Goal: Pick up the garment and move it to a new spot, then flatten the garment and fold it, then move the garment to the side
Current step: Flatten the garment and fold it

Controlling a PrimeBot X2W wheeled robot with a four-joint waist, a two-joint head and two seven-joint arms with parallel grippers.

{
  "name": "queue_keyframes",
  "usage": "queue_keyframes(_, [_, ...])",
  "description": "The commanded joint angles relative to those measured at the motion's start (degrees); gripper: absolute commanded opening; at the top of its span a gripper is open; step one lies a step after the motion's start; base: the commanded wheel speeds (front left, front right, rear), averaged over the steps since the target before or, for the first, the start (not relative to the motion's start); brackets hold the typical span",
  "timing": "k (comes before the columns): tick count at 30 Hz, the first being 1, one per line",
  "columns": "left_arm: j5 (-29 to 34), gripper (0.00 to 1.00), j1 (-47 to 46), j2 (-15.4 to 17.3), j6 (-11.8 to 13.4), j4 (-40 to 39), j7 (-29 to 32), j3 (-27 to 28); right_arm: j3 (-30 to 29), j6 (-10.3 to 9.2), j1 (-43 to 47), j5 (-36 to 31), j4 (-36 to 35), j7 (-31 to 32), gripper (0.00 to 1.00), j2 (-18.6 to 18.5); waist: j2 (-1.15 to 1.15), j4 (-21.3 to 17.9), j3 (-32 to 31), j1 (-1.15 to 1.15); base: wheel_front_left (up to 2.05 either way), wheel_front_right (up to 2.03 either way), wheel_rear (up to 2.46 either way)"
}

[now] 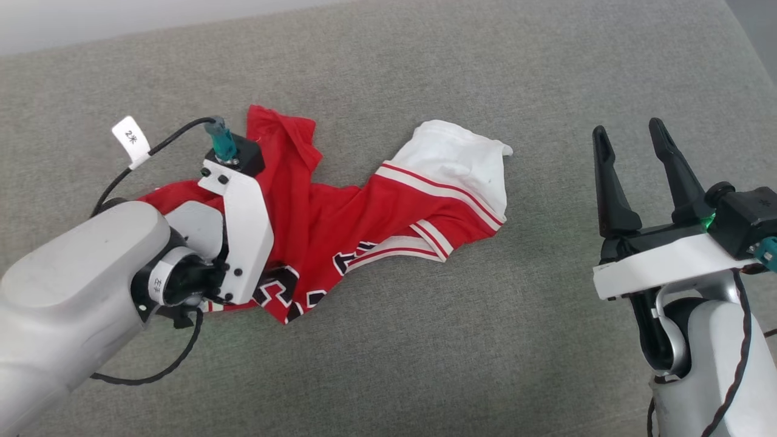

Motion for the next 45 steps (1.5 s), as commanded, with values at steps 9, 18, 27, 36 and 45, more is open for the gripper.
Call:
queue_keyframes(9, [-0.31,0.00,-2.37,-0.86,-1.57,4.32,-0.66,2.22,-0.21,-0.02,-0.78,0.70,0.93,-1.37,1.00,0.02,0.00,-0.97,0.84,0.00,0.00,0.00,0.00])
queue_keyframes(18, [0.26,0.00,-9.27,-2.12,-3.13,9.23,-4.98,7.30,0.08,-0.02,-1.49,1.31,0.84,-1.87,1.00,0.03,0.00,-2.77,3.19,0.00,0.00,0.00,0.00])
queue_keyframes(27, [5.56,0.00,-14.51,-6.69,-7.32,21.26,-16.57,9.21,1.36,-0.02,-2.57,2.27,1.89,-3.25,1.00,0.04,0.00,-5.01,5.70,0.00,0.00,0.00,0.00])
queue_keyframes(36, [5.96,1.00,-14.30,-9.81,-11.84,31.62,-17.12,7.47,1.62,-0.02,-2.93,2.25,3.33,-3.93,1.00,0.03,0.00,-4.54,5.48,0.00,0.00,0.00,0.00])
queue_keyframes(45, [2.43,1.00,-11.82,-7.88,-16.15,29.74,-13.70,7.58,-0.15,-0.02,-1.09,0.59,3.04,-2.53,1.00,0.02,0.00,-0.95,1.49,0.00,0.00,0.00,0.00])
